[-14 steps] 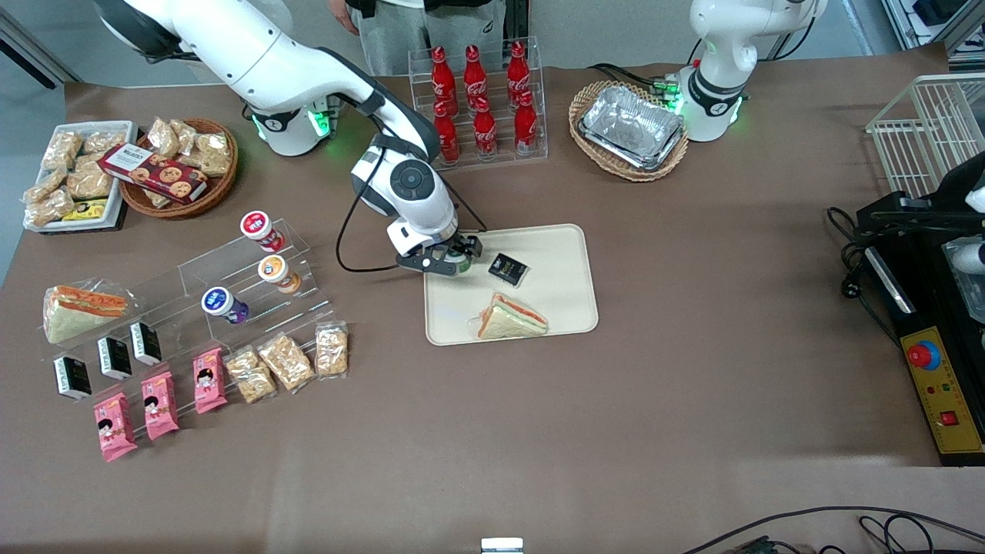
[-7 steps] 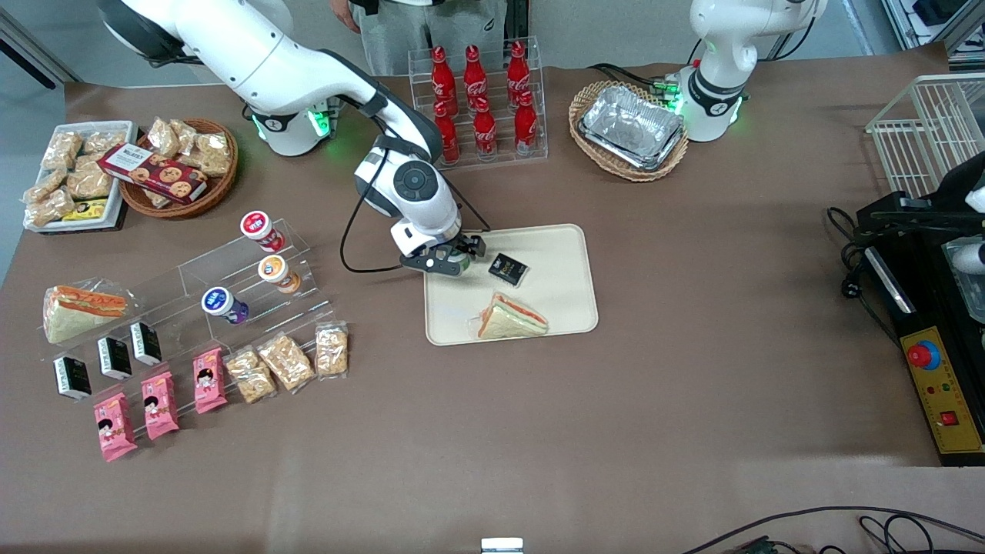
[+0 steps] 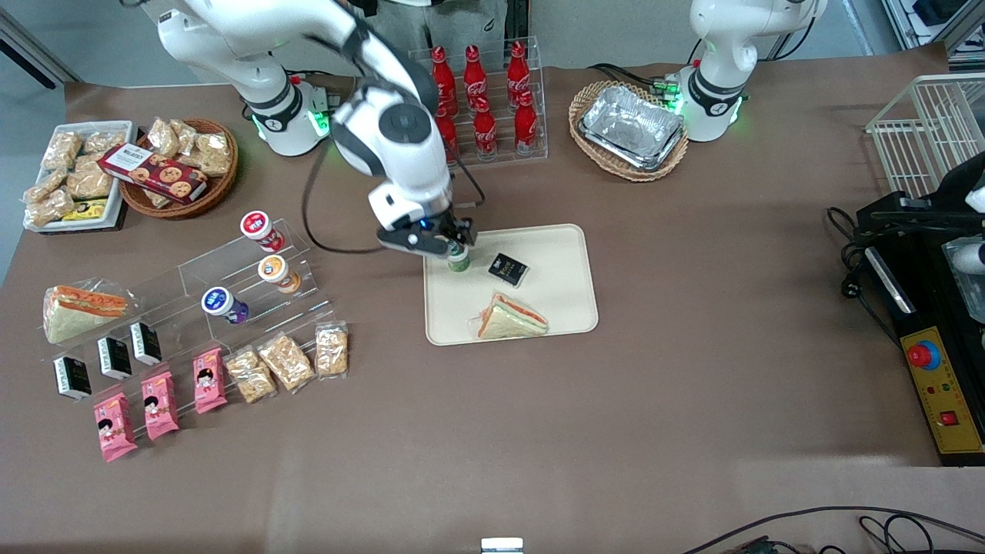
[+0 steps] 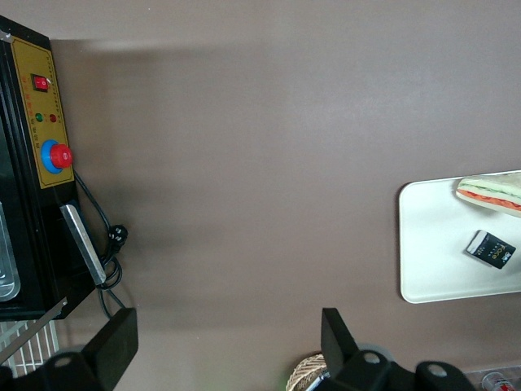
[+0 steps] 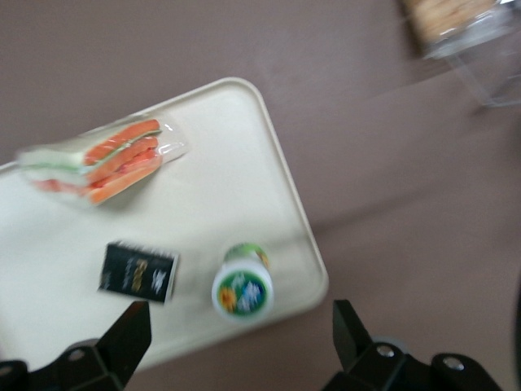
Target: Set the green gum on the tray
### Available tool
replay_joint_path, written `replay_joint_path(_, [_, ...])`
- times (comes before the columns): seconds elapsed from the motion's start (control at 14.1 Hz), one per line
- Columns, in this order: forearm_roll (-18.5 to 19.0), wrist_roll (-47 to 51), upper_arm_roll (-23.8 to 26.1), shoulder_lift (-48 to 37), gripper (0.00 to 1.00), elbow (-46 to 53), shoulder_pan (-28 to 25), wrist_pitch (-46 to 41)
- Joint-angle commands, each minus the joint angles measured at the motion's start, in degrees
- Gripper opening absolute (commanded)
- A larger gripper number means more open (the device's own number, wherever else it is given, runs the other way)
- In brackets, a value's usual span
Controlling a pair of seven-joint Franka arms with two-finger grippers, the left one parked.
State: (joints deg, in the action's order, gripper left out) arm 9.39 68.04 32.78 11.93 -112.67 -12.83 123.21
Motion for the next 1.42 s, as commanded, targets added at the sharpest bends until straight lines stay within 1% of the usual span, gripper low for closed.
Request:
replay_joint_path(0.0, [-9.2,-11.4,-0.2,-9.0,1.00,10.5,4.1,-22.3])
replay_joint_path(0.07, [-9.4,-14.5,-1.6,-11.1,1.00,12.3,5.3,-27.6])
replay_joint_path(0.21, [-9.5,-20.9,-5.7,-17.8,1.00,12.9,5.5,-34.8])
replay_joint_path(0.35, [-9.5,-30.3,-12.6,-21.7,1.00,12.7,5.5,-38.6])
replay_joint_path(0.57, [-9.5,-46.9,-26.6,-22.2,1.00,12.9,5.5,-38.9])
replay_joint_path(0.78, [-9.7,-59.6,-39.5,-21.4,1.00,14.8,5.6,-36.6])
replay_joint_path(0.85, [-10.3,-61.4,-42.5,-21.1,1.00,16.0,5.6,-35.5])
replay_joint_path(0.92, [-10.1,-61.4,-43.6,-20.6,1.00,17.1,5.7,-35.2])
replay_joint_path(1.06, [-9.2,-60.9,-43.9,-20.0,1.00,18.0,7.0,-35.0])
replay_joint_path(1.21, [-10.2,-61.6,-43.9,-17.3,1.00,20.7,8.8,-35.2])
replay_joint_path(1.35, [-10.1,-61.4,-43.8,-17.3,1.00,20.3,8.5,-37.2])
